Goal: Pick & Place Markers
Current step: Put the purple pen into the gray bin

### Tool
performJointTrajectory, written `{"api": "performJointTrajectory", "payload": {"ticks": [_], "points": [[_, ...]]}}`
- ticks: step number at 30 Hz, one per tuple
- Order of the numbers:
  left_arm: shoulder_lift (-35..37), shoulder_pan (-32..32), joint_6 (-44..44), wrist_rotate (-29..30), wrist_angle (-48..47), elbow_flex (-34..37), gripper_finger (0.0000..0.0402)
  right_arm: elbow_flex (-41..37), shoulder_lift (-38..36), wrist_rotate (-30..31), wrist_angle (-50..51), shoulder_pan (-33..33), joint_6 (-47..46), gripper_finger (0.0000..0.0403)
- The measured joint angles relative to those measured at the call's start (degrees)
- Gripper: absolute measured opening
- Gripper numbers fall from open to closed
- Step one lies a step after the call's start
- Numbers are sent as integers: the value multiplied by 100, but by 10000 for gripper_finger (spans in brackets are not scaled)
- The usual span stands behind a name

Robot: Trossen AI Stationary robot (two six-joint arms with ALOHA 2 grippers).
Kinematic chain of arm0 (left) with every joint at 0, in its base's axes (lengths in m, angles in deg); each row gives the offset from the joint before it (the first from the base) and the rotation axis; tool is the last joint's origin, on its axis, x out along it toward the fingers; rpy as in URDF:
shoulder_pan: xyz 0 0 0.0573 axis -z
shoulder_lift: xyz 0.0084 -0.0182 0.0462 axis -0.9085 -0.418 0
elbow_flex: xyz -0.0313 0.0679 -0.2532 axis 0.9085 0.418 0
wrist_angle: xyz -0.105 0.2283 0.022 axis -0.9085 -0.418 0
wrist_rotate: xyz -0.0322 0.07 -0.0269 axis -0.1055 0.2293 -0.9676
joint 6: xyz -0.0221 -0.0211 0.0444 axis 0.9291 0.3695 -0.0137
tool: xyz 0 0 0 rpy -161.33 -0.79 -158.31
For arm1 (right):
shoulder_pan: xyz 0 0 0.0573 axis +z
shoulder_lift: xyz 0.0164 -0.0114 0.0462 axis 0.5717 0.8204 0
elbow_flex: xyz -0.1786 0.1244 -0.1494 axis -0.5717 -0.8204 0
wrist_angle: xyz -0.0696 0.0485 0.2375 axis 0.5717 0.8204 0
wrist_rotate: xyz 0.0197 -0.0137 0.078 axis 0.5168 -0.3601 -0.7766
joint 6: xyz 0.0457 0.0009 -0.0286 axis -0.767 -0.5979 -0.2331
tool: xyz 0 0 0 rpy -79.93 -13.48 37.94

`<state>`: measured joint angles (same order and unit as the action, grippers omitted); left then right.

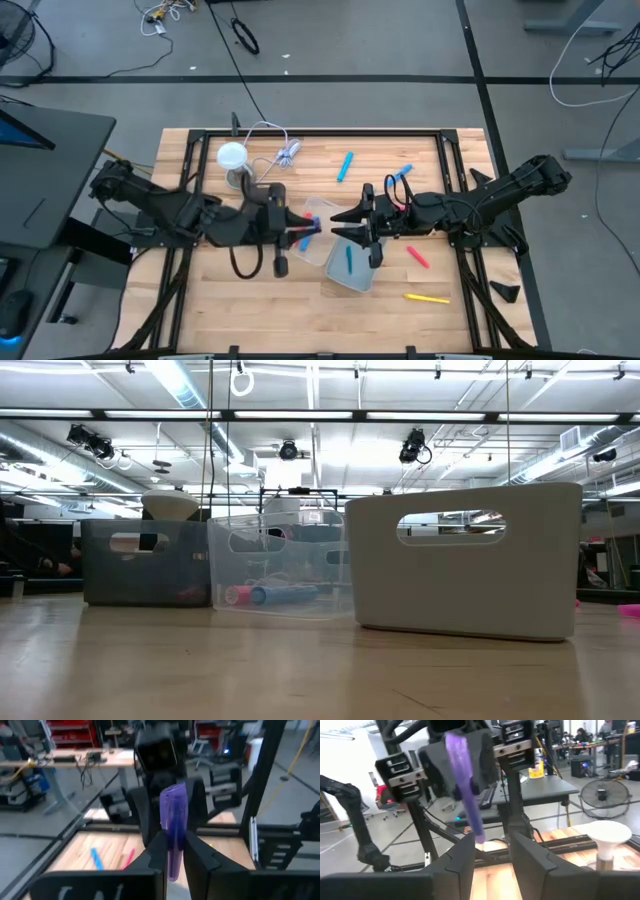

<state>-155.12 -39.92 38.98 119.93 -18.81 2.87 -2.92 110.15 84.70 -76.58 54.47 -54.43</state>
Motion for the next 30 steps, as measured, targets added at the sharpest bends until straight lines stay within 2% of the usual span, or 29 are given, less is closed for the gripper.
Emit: {"api": "performJointTrajectory", "payload": {"ticks": [5, 14, 23, 27, 30], "points": [[1, -299, -28, -574, 433, 0, 41, 0, 0, -105, -77, 2, 142, 126], [-19, -643, 147, -1219, 461, 0, 41, 0, 0, -203, -327, -3, 149, 126], [-53, -696, 146, -1382, 469, 0, 41, 0, 127, -240, -478, 0, 125, 126], [-53, -696, 132, -1478, 486, 0, 41, 6, 244, -143, -877, -2, 148, 126], [-53, -696, 128, -1528, 486, 0, 41, 254, 332, -125, -650, -2, 153, 126]]}}
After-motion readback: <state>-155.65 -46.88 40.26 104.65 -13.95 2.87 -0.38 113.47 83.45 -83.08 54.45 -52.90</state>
